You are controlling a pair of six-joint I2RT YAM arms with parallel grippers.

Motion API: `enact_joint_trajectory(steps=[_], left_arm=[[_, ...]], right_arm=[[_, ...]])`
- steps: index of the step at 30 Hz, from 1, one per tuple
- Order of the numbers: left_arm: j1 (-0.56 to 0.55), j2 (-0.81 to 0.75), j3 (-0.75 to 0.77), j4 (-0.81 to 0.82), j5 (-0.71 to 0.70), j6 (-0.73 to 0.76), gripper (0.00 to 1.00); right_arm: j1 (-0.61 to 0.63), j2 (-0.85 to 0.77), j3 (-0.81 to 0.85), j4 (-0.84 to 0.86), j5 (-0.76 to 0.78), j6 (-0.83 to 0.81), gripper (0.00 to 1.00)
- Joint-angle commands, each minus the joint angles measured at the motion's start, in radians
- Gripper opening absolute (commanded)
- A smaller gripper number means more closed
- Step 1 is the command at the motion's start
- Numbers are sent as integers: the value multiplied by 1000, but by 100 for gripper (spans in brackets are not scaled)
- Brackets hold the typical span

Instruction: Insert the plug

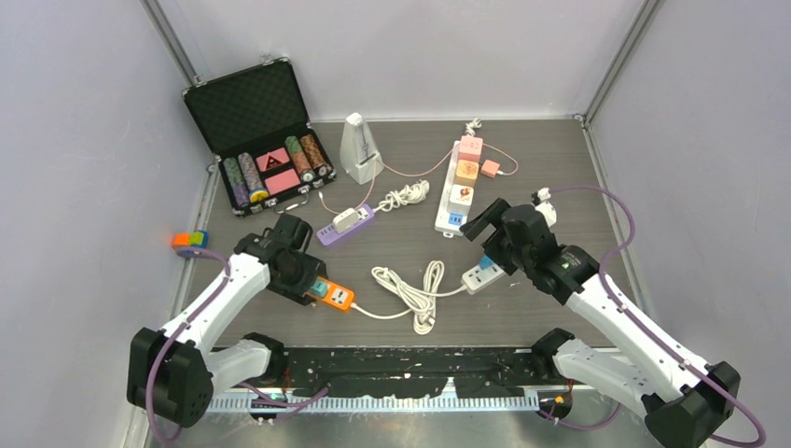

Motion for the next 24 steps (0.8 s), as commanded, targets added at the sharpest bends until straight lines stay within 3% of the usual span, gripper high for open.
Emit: enact_joint_trajectory(steps=[1, 3, 5, 6, 12, 17, 24], left_arm=[[-2, -19, 77, -28, -50, 57, 59], [-2, -36, 85, -41, -60, 60, 66], [-2, -52, 81, -43, -60, 62, 92], [-2, -60, 80, -43, -59, 65, 98], [-1, -126, 91, -73, -91, 85, 99], [4, -202, 121, -123, -154, 94, 100], [11, -330, 124, -108, -265, 142, 100]], right_arm=[[-48, -40, 101, 20, 59, -107, 95], [-77, -45, 127, 20, 59, -137, 95], [-106, -48, 154, 20, 65, -178, 95], [-118, -47, 173, 20, 68, -190, 95], [-306, 36, 263, 77, -2, -355, 95], [-476, 256, 342, 142, -154, -468, 99], [-664, 667, 449, 289, -387, -390, 83]])
